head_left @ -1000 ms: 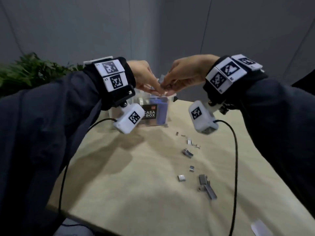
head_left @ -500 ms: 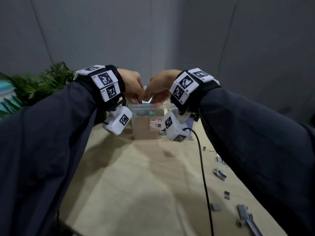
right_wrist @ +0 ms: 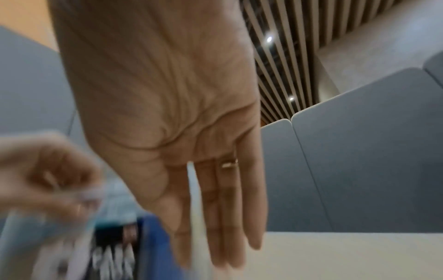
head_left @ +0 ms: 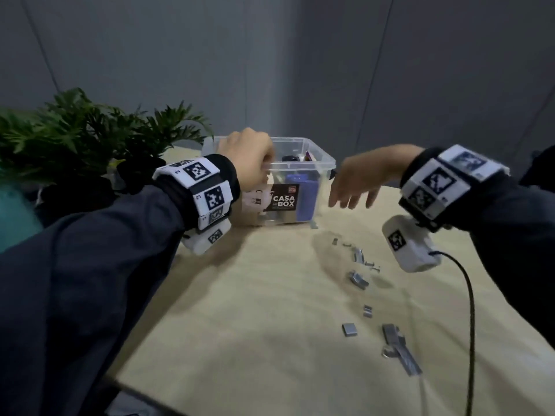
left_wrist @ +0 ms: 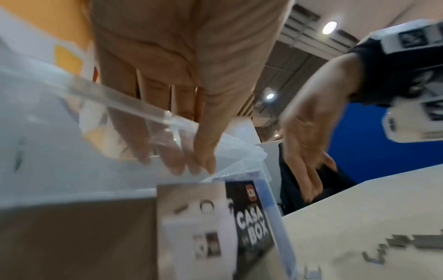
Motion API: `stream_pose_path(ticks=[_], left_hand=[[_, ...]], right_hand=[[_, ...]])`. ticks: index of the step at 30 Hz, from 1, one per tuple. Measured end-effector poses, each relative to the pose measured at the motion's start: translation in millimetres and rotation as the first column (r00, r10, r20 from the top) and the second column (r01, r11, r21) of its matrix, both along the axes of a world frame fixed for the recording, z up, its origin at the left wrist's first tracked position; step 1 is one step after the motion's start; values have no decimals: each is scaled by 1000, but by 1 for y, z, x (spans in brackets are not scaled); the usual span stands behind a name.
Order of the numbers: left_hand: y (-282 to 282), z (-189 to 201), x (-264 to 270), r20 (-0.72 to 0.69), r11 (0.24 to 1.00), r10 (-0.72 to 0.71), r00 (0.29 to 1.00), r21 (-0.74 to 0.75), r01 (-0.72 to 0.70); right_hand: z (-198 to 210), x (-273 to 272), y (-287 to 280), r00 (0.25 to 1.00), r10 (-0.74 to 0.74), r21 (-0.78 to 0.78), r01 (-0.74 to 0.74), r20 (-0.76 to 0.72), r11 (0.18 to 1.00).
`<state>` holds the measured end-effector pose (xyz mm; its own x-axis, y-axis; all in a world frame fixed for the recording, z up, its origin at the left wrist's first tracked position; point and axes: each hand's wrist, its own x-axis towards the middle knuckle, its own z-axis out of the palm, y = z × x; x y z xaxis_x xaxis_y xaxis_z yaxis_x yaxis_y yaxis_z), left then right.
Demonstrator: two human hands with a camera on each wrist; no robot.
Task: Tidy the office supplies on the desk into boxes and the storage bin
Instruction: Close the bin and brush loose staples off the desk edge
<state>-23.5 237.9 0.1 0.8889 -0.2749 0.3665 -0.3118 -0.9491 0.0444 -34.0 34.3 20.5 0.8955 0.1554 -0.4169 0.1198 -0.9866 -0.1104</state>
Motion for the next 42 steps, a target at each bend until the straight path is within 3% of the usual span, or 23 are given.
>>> stream_pose_path(ticks=[6,10,16,20,23,25,27,29,31,34,38,40,42], left_hand=[[0,17,15,25,997,52,998,-53,-50],[-6,13,13,6,998,59,998,9,-59],[-22,7,-2,-23,985,71,997,160,-66],[-50,15,-12,10,990,-36,999,138,34],[-69,7,-25,116,970,-243,963,14,243],[-77,-5,-29,31,943,-333,942,14,333],[-83,-19,-28,-215,934,-316,924,101,343],[-87,-32,-33,-515,918,-232,825,165,361],[-93,-43,-42,-692,875,-181,698,212,436],[-102,-57,-58,-704,797,-162,691,320,512],[-99,-70,-79,-741,778,-202,640,276,565],[-96,-71,-89,-743,755,-245,623,257,604],[-96,-67,-95,-709,748,-302,637,238,620]], right_hand=[[-42,10,0,985,165,-309,-171,-46,936],[-54,8,12,957,245,-361,-287,-156,888],[-64,-15,2,948,251,-460,-315,-196,830],[-76,-53,11,925,296,-504,-379,-239,776],[-68,-74,7,929,272,-431,-359,-252,828],[-52,-79,-7,964,205,-317,-249,-167,915],[-42,-77,-24,986,159,-318,-168,-52,933],[-46,-75,-38,978,203,-390,-204,-43,898],[-54,-82,-42,963,245,-380,-269,-109,885],[-61,-105,-41,935,338,-366,-353,-109,861],[-61,-139,-43,894,423,-336,-449,-151,828],[-53,-147,-47,918,384,-277,-397,-101,875],[-46,-148,-51,972,223,-206,-232,-67,950]])
